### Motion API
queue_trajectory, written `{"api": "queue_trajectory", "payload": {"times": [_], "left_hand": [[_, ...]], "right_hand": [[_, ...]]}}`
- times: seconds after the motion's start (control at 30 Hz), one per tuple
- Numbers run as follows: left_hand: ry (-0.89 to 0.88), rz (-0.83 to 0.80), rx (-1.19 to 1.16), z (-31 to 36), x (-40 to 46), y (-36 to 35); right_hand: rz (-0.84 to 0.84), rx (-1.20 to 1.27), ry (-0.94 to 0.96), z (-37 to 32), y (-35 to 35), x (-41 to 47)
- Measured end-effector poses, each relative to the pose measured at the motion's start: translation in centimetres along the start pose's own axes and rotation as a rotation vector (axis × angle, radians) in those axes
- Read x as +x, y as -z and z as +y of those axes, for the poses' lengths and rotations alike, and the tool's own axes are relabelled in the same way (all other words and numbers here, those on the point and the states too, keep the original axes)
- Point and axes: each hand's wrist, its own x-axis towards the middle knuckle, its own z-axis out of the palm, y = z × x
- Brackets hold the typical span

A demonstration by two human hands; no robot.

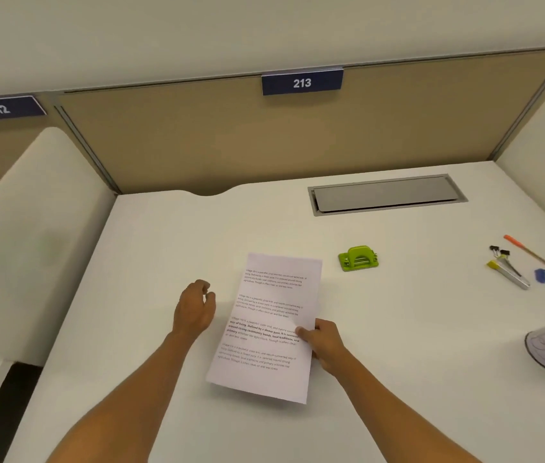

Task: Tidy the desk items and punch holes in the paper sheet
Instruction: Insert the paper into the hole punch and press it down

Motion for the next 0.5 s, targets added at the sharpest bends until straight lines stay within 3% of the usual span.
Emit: {"api": "queue_trajectory", "payload": {"times": [0.17,0.5], "left_hand": [[-0.066,-0.132,-0.046,5.0,2.8,-2.8],[-0.478,-0.358,0.134,19.4,4.7,-13.3]], "right_hand": [[0.115,0.165,0.009,-0.3,4.7,-1.1],[0.469,0.365,0.004,0.4,13.7,-2.6]]}}
